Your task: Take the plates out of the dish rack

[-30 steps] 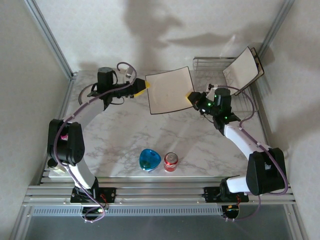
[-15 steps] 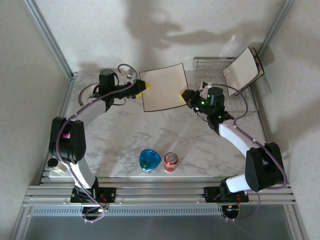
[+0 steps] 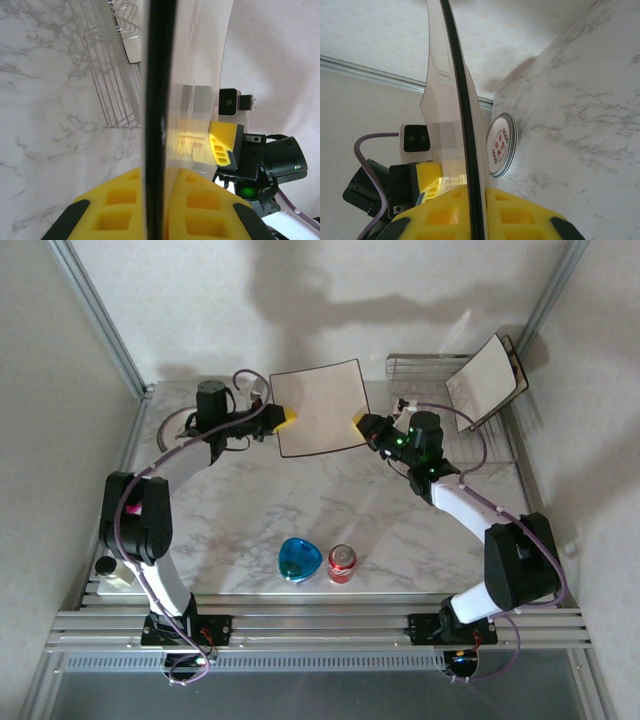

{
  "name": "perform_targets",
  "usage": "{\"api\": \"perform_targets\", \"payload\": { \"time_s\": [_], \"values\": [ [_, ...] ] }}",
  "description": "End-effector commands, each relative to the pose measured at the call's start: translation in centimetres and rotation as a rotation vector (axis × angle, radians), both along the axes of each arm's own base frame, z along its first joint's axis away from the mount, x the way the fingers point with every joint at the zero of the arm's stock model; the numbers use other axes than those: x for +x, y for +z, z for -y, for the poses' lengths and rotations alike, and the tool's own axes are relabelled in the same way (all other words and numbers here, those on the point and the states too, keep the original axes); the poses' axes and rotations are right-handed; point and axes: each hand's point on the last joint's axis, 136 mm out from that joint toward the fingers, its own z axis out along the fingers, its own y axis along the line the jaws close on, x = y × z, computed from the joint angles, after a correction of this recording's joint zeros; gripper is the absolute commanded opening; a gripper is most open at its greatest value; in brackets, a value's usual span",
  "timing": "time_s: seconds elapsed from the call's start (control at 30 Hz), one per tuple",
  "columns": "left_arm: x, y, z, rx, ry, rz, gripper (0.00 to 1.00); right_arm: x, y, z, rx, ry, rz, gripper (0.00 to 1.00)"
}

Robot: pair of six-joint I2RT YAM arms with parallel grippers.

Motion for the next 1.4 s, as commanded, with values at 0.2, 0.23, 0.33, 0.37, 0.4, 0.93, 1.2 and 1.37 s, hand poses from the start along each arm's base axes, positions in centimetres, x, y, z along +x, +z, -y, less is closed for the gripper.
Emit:
{"api": "perform_targets", "payload": {
  "time_s": [0.2, 0.23, 0.33, 0.37, 0.4, 0.93, 1.2, 1.37],
  "values": [
    [-0.2, 2.2, 1.0, -0.002, -0.008, 0.189, 0.00, 0.0, 5.3, -1.4, -0.040, 0.049, 0.123, 0.66],
    [0.2, 2.5, 0.7, -0.009, 0.013, 0.190, 0.00, 0.0, 4.8, -1.4, -0.075, 0.052, 0.103, 0.80],
    [1.1, 4.0, 0.0, -0.069, 0.070, 0.199, 0.00, -0.1, 3.1, -0.6, -0.219, 0.054, 0.029, 0.99],
    [1.4, 4.6, -0.2, -0.092, 0.087, 0.203, 0.00, -0.1, 2.6, -0.1, -0.275, 0.049, 0.004, 0.99],
    [1.7, 5.2, -0.4, -0.110, 0.101, 0.210, 0.00, -0.1, 2.4, 0.3, -0.324, 0.049, -0.009, 0.99],
    [3.1, 8.2, -9.3, -0.195, 0.760, 0.238, 0.00, -1.1, 6.0, 16.9, -1.318, -0.083, -0.157, 0.99],
    [0.2, 5.0, -13.2, -0.212, 1.116, 0.197, 0.00, -0.4, 6.8, 17.5, -1.351, -0.083, -0.158, 0.99],
    [-1.2, 2.9, -13.2, -0.253, 1.224, 0.180, 0.00, -0.5, 6.4, 17.2, -1.340, -0.068, -0.156, 0.99]
  ]
}}
